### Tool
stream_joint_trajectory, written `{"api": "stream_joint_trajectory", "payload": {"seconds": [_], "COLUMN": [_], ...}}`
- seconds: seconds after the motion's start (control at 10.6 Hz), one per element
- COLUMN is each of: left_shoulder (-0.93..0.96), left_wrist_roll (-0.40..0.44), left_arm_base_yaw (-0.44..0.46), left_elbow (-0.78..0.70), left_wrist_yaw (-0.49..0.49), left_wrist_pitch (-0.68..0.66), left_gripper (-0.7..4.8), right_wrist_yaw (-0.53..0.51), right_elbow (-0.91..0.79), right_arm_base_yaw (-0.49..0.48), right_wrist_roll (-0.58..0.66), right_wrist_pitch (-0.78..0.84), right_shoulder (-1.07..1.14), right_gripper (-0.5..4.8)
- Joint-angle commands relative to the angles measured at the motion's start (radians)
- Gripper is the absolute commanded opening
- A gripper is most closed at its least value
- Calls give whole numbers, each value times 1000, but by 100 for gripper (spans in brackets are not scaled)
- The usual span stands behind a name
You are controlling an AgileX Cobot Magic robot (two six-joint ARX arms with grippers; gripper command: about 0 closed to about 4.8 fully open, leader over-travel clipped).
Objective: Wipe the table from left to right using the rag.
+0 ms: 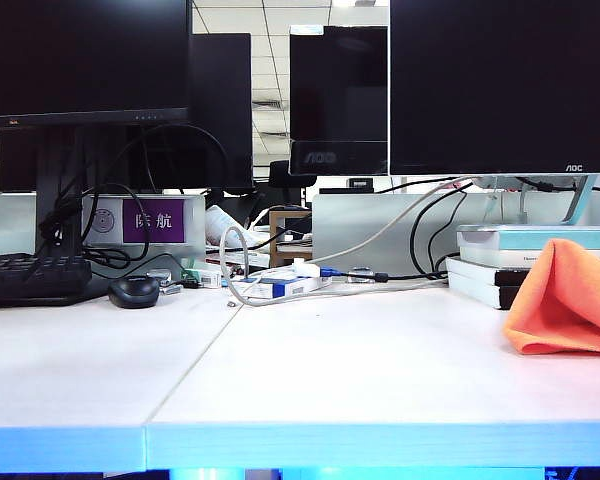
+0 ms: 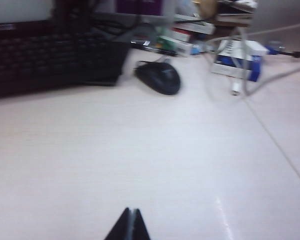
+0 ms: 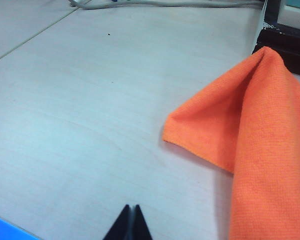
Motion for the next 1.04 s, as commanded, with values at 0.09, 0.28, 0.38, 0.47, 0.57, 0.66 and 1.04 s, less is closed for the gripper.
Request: {"api": "stream_joint_trajectory", "payload": {"seconds": [0.09,0.28,0.38,0.47,0.57,0.66,1.04], "left_shoulder": [-2,-2,-2,-2,-2,-2,-2], "left_wrist_roll": [70,67,67,67,67,67,67], "left_arm_base_yaw": [0,0,0,0,-1,-1,-1], "left_elbow": [-2,-2,-2,-2,-2,-2,-2], "left_wrist_yaw": [0,0,1,0,0,0,0], "left_wrist_pitch": [-21,-17,-18,-18,-18,-18,-17], "left_gripper": [-5,32,32,32,32,32,32], "right_wrist_yaw": [1,2,1,1,2,60,109], "right_elbow": [4,4,4,4,4,4,-51], "right_arm_base_yaw": [0,0,0,0,0,-2,-153], "right_wrist_roll": [3,3,3,3,3,-5,-5], "right_wrist_pitch": [14,14,14,14,14,14,89], "right_shoulder": [-2,-2,-2,-2,-2,-2,-79], "right_gripper": [-1,-1,-1,-1,-1,0,0]}}
